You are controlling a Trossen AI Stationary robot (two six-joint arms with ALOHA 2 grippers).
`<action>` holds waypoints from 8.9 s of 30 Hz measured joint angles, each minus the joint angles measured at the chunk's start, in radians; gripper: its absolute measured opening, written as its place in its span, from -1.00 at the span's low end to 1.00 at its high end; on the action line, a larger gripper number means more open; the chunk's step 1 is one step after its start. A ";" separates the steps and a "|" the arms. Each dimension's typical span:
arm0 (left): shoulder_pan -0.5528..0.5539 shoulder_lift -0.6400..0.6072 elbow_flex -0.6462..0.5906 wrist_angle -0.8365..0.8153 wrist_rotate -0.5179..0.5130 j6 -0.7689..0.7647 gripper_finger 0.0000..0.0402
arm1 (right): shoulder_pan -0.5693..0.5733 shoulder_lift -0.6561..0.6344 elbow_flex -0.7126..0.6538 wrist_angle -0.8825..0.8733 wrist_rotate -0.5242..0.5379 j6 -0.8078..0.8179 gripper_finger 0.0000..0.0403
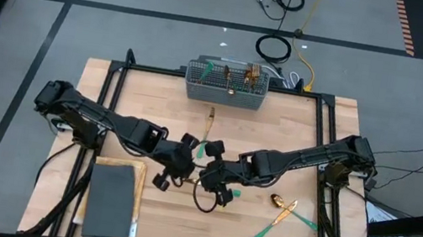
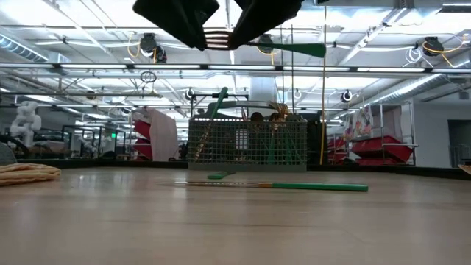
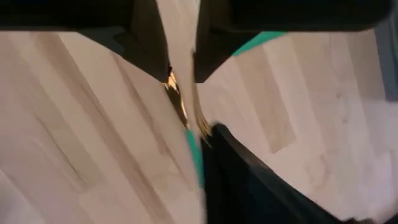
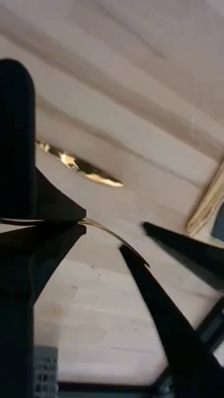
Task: Sort silverware
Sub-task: Put the green fork into the gray silverware holder, then put the green spoon into the gray silverware holder
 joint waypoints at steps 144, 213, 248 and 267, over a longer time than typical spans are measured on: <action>-0.158 -0.374 -0.405 0.291 0.072 -0.159 -0.06 | -0.180 -0.898 -0.880 0.030 -0.198 1.030 -0.26; -0.213 -0.374 -0.407 0.335 0.065 -0.227 -0.06 | 0.211 -0.350 -0.879 -0.054 -0.288 1.561 -0.40; -0.213 -0.374 -0.407 0.344 0.038 -0.210 -0.06 | 0.310 -0.613 -0.689 -0.466 -0.465 1.587 -0.40; -0.213 -0.374 -0.407 0.335 0.035 -0.238 -0.06 | 0.472 -0.504 -0.752 -0.348 -0.329 1.418 -0.19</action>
